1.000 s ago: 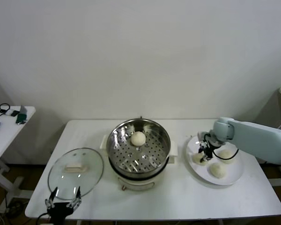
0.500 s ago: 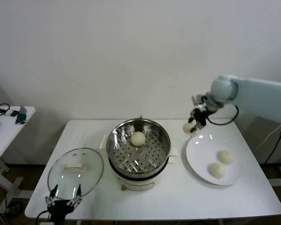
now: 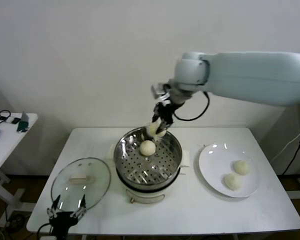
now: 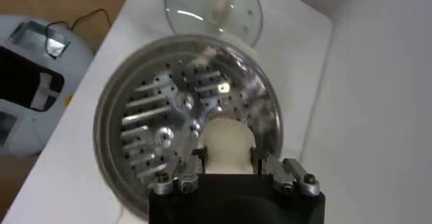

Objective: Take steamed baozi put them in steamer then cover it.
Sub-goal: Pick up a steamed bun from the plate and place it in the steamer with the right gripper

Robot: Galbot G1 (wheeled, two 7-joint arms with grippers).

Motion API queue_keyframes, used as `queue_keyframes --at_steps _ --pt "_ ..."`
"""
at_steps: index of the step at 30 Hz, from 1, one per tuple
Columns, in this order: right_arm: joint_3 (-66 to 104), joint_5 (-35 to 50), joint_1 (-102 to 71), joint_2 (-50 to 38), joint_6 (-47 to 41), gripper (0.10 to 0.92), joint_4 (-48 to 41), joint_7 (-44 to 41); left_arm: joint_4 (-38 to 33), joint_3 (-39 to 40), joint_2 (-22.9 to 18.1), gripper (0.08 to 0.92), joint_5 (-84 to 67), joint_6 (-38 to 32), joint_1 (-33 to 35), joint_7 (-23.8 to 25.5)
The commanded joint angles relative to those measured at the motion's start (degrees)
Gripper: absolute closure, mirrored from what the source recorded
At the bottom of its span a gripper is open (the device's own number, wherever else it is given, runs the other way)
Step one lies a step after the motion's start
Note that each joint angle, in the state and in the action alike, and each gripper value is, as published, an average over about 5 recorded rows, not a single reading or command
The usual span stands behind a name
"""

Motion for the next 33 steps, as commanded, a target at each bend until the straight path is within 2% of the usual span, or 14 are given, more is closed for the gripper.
queue_keyframes --at_steps 1,9,15,27,33 --pt "0.19 -0.33 -6.35 10.59 -2.33 0.55 0.18 3.58 -0.53 -0.01 -0.14 0.177 0.08 0.13 0.11 0.01" --pt "-2.62 -6.3 -12.71 15.07 -3.3 0.55 -6.71 6.26 -0.56 0.02 -0.18 0.177 0.29 -0.14 0.39 -0.01" --pt "-2.43 -6.92 -16.02 17.05 -3.62 0.55 -12.18 7.71 -0.51 0.08 -0.26 0.177 0.35 -0.29 0.46 -0.07" --pt "-1.06 -6.15 -17.44 18.38 -3.81 0.541 -14.14 8.76 -0.5 0.45 -0.32 0.177 0.49 -0.25 0.34 -0.05" --pt "-0.29 -4.52 -15.74 16.85 -1.7 0.399 -12.86 7.8 -0.44 0.59 -0.33 0.177 0.65 -0.24 0.3 -0.07"
